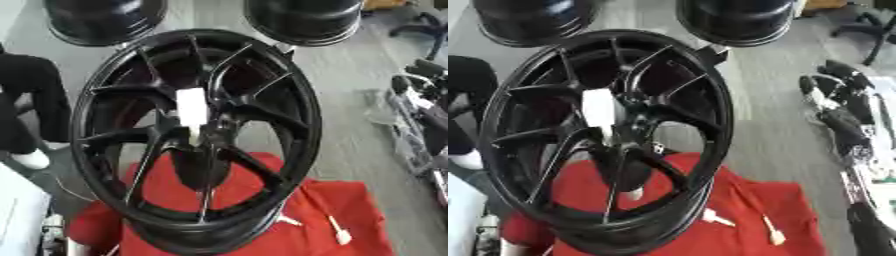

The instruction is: Pull the pin out of the wheel hub.

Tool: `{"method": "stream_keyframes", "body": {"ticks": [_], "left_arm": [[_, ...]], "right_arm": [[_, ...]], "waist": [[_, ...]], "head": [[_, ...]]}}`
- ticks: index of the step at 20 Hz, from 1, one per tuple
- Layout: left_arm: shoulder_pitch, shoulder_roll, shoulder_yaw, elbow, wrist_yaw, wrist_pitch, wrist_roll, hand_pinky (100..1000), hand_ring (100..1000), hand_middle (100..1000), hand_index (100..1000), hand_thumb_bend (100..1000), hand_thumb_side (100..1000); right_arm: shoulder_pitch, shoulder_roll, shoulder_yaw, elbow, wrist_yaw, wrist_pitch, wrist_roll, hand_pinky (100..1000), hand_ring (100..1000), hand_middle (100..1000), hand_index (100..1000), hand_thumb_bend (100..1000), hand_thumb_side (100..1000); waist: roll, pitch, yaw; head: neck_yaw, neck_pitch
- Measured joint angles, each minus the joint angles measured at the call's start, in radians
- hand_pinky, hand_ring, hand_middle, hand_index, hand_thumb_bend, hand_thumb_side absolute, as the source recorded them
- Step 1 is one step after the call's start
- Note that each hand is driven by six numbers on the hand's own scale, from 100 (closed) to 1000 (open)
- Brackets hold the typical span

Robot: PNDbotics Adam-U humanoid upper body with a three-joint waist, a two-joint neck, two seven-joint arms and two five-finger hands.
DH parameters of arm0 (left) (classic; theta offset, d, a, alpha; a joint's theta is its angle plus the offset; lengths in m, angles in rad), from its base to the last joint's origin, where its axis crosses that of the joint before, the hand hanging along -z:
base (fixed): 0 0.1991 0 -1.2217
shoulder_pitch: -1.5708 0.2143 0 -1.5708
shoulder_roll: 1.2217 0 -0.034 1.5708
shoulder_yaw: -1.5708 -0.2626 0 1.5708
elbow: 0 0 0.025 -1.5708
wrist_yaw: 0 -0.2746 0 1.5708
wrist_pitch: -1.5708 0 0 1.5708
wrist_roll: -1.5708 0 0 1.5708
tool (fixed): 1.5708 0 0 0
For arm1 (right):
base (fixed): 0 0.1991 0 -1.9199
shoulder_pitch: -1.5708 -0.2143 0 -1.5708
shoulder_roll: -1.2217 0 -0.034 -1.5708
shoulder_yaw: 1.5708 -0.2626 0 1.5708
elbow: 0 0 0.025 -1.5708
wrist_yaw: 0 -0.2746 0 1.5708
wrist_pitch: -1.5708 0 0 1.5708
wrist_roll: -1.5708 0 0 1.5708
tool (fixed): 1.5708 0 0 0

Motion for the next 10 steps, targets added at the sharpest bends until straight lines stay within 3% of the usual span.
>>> {"method": "stream_keyframes", "body": {"ticks": [10], "left_arm": [[0.0, 0.0, 0.0, 0.0, 0.0, 0.003, -0.003, 793, 847, 827, 870, 221, 869]], "right_arm": [[0.001, 0.0, 0.0, 0.0, 0.0, 0.001, -0.002, 901, 736, 697, 745, 494, 172]], "waist": [[0.0, 0.0, 0.0]], "head": [[0.003, 0.0]]}}
